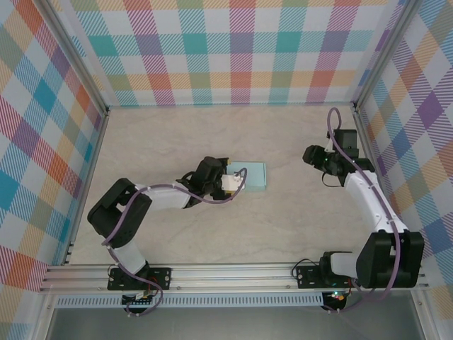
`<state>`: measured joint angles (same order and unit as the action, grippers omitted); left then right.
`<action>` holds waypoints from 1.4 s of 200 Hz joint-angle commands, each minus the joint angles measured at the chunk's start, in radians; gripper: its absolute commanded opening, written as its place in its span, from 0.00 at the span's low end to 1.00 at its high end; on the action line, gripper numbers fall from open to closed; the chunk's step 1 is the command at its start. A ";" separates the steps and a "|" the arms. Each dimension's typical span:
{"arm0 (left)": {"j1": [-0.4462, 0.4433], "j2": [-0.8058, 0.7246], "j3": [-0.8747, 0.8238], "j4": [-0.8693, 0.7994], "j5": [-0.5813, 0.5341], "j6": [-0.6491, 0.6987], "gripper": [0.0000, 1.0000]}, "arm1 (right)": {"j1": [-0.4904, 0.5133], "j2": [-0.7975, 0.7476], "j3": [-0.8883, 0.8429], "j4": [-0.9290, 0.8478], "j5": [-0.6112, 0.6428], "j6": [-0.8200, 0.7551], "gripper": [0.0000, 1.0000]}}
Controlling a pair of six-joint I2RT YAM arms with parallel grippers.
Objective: Fold the paper box
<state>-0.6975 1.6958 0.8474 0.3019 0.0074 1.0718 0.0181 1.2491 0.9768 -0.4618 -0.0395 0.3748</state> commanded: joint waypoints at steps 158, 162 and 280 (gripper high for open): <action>0.588 -0.287 -0.296 0.150 0.003 -0.971 1.00 | 0.102 -0.085 -0.677 1.034 0.158 -0.316 1.00; 0.600 -0.281 -0.308 0.182 0.022 -0.970 1.00 | 0.104 -0.063 -0.662 1.034 0.155 -0.326 1.00; 0.673 -0.122 -0.421 0.503 0.045 -1.038 1.00 | 0.011 0.282 -0.601 1.352 0.161 -0.338 1.00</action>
<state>-0.0307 1.5772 0.4114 0.7544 0.0540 0.0479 0.0349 1.5269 0.3828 0.7887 0.1539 0.0177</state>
